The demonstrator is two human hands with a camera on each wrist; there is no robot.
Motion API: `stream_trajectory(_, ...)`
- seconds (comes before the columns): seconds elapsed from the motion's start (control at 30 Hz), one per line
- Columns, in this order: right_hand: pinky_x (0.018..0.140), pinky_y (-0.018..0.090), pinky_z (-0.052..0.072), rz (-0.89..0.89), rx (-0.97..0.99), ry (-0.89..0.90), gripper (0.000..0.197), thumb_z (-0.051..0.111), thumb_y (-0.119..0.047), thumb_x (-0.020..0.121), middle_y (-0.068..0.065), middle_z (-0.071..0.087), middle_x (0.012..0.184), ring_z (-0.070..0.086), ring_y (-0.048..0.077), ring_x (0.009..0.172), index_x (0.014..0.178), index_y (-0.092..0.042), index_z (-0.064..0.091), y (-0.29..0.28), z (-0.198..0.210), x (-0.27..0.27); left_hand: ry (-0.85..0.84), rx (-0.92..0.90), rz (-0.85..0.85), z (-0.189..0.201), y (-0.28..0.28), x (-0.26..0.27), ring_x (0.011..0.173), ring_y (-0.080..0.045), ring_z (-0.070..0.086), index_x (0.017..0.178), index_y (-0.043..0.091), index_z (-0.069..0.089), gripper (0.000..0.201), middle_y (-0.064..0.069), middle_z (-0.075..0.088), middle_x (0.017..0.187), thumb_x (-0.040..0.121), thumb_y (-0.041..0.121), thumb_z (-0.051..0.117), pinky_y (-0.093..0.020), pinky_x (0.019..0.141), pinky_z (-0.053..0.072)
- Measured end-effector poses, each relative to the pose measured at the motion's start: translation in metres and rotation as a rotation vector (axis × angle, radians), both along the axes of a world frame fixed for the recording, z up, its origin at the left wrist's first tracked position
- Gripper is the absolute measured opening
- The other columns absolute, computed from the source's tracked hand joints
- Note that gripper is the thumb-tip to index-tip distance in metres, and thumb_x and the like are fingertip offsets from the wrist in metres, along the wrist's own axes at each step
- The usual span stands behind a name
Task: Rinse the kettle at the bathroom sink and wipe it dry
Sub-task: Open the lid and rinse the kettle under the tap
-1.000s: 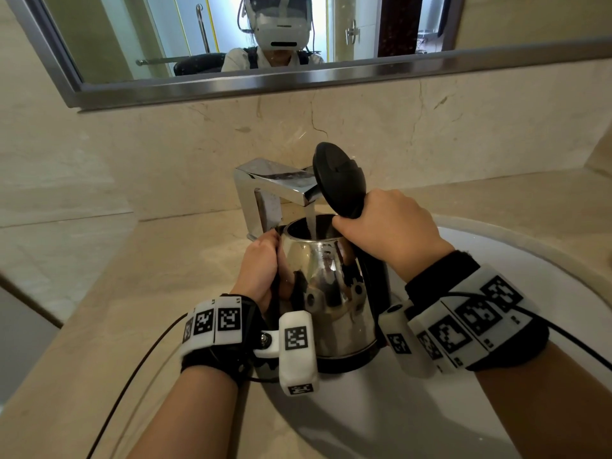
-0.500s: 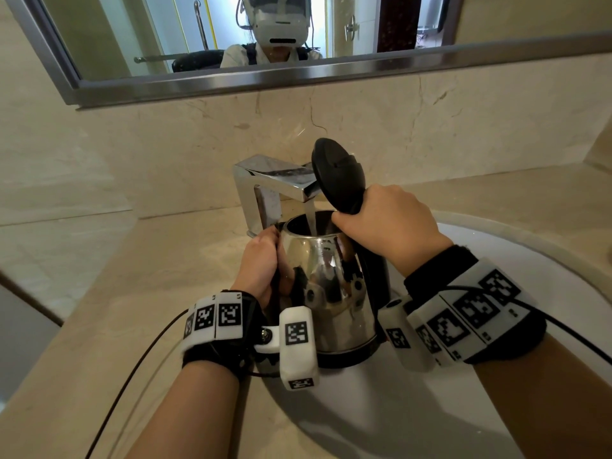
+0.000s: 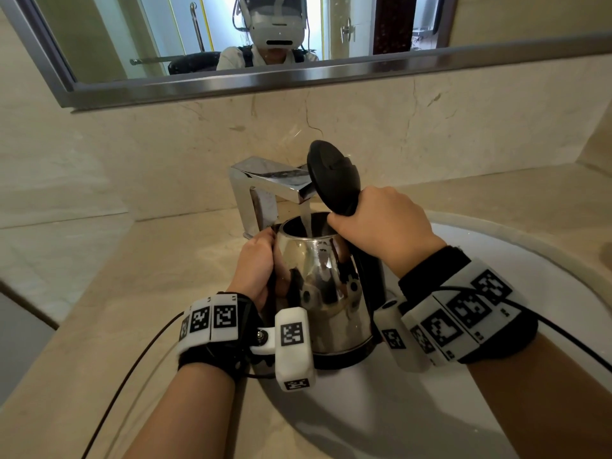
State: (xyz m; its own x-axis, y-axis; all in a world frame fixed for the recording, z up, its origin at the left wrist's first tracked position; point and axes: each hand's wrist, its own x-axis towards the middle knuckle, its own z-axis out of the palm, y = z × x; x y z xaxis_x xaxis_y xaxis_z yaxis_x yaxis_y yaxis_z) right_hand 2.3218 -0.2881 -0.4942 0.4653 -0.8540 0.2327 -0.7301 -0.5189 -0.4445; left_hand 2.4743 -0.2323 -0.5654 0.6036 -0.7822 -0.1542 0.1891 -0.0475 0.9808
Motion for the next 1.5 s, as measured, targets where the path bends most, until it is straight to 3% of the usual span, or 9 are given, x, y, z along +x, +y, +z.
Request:
stream_trajectory(0.13,0.060,0.028,0.037,0.002,0.003,-0.008,0.028,0.055,-0.043,0.084,-0.002,0.048,0.063,0.052,0.021,0.068,0.076,-0.017,0.055,0.0000,-0.0002,-0.0006,-0.005,0.019,-0.004,0.0005,0.0006,-0.0006,0.063,-0.015,0.056,0.094,0.013,0.060,0.030,-0.004,0.060,0.071,0.099,0.025,0.033,-0.022,0.045,0.042)
stream_trajectory(0.4,0.060,0.028,0.037,-0.002,0.007,-0.008,0.029,0.055,-0.044,0.084,-0.002,0.048,0.064,0.053,0.021,0.069,0.079,-0.016,0.055,-0.0009,-0.0008,-0.0001,-0.011,0.030,-0.016,-0.0001,0.0007,0.0006,0.066,-0.016,0.057,0.097,0.012,0.060,0.031,-0.005,0.060,0.074,0.099,0.026,0.032,-0.025,0.051,0.041)
stream_trajectory(0.73,0.063,0.029,0.040,-0.005,0.000,-0.011,0.029,0.055,-0.045,0.084,-0.002,0.048,0.064,0.055,0.022,0.072,0.080,-0.016,0.057,-0.0014,-0.0017,0.0006,-0.022,0.036,-0.011,0.0009,0.0006,0.0002,0.075,-0.018,0.060,0.113,0.007,0.059,0.035,-0.008,0.063,0.084,0.100,0.024,0.032,-0.026,0.058,0.044)
stream_trajectory(0.97,0.062,0.029,0.040,-0.002,-0.005,-0.011,0.029,0.055,-0.044,0.083,-0.002,0.048,0.064,0.054,0.022,0.071,0.080,-0.015,0.058,-0.0015,-0.0024,0.0003,-0.031,0.042,-0.015,0.0021,0.0027,-0.0008,0.065,-0.015,0.056,0.097,0.013,0.059,0.031,-0.003,0.060,0.075,0.100,0.027,0.032,-0.021,0.047,0.041)
stream_trajectory(1.23,0.063,0.029,0.042,-0.002,0.001,-0.017,0.030,0.055,-0.044,0.083,-0.002,0.050,0.066,0.056,0.023,0.073,0.083,-0.014,0.060,-0.0020,-0.0025,0.0001,-0.029,0.019,-0.011,0.0041,0.0037,-0.0032,0.064,-0.014,0.057,0.084,0.016,0.059,0.033,-0.003,0.060,0.071,0.100,0.026,0.032,-0.022,0.049,0.042)
stream_trajectory(1.3,0.064,0.029,0.042,0.001,-0.004,-0.018,0.030,0.055,-0.044,0.083,-0.002,0.049,0.065,0.056,0.023,0.073,0.083,-0.014,0.060,-0.0018,-0.0025,0.0000,-0.033,0.029,-0.005,0.0045,0.0045,-0.0035,0.062,-0.014,0.056,0.085,0.017,0.058,0.032,-0.002,0.059,0.070,0.100,0.027,0.032,-0.020,0.044,0.042)
stream_trajectory(1.43,0.063,0.029,0.041,0.003,-0.016,-0.020,0.030,0.055,-0.044,0.083,-0.002,0.049,0.064,0.055,0.022,0.071,0.081,-0.015,0.058,-0.0009,-0.0028,-0.0003,-0.022,0.030,0.004,0.0051,0.0038,-0.0044,0.066,-0.016,0.056,0.087,0.017,0.058,0.030,-0.004,0.059,0.075,0.100,0.027,0.033,-0.024,0.051,0.041)
stream_trajectory(1.5,0.062,0.028,0.040,0.001,-0.018,-0.017,0.030,0.055,-0.044,0.083,-0.002,0.048,0.064,0.054,0.022,0.070,0.081,-0.015,0.058,-0.0009,-0.0026,-0.0004,-0.029,0.028,0.010,0.0053,0.0041,-0.0047,0.063,-0.015,0.056,0.085,0.016,0.058,0.031,-0.003,0.059,0.072,0.100,0.026,0.033,-0.023,0.046,0.041)
